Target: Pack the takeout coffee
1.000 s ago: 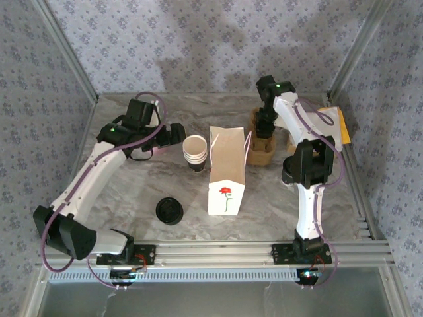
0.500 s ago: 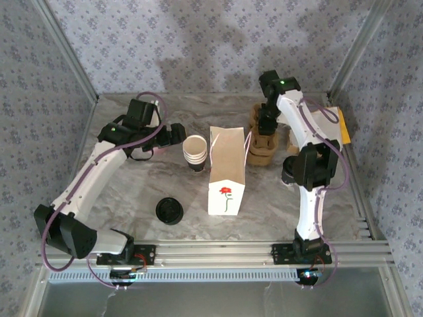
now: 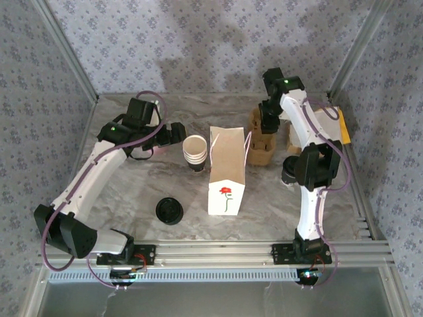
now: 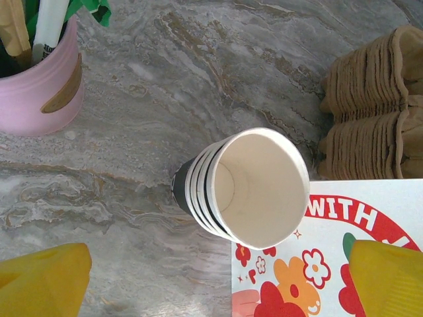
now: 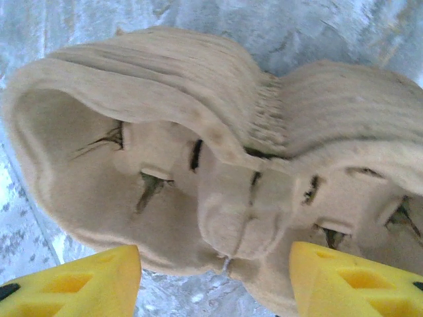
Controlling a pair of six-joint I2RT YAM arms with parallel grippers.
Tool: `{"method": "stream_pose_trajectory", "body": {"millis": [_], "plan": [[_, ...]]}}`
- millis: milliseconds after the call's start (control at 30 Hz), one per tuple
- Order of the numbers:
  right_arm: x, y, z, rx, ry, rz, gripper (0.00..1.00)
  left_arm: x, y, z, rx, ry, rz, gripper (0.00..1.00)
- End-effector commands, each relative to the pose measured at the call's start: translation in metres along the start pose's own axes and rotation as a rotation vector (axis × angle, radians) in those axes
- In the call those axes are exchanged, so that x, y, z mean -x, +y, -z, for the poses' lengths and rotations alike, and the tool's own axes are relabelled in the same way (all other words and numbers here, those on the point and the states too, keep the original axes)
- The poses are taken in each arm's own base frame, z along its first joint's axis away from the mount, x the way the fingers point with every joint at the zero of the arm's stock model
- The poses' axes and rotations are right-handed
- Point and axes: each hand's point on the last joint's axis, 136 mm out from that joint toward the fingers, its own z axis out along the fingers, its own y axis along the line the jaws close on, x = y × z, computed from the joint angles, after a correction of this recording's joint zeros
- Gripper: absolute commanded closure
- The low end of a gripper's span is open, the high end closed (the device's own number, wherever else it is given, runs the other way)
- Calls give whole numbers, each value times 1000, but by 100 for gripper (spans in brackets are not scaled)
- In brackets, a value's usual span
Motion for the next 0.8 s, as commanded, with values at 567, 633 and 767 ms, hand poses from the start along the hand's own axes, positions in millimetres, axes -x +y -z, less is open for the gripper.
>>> {"method": "stream_pose_trajectory", "body": {"millis": [567,633,767], "plan": [[40,51,34,631,186,911,40,12,-34,5,-57,39,-91,1],[40,50,26,624,192,915,41,11,-38,2,-57,52,-96,1],[43,44,14,599,185,908,42,10,-45,-3,-54,66,-101,1]]}}
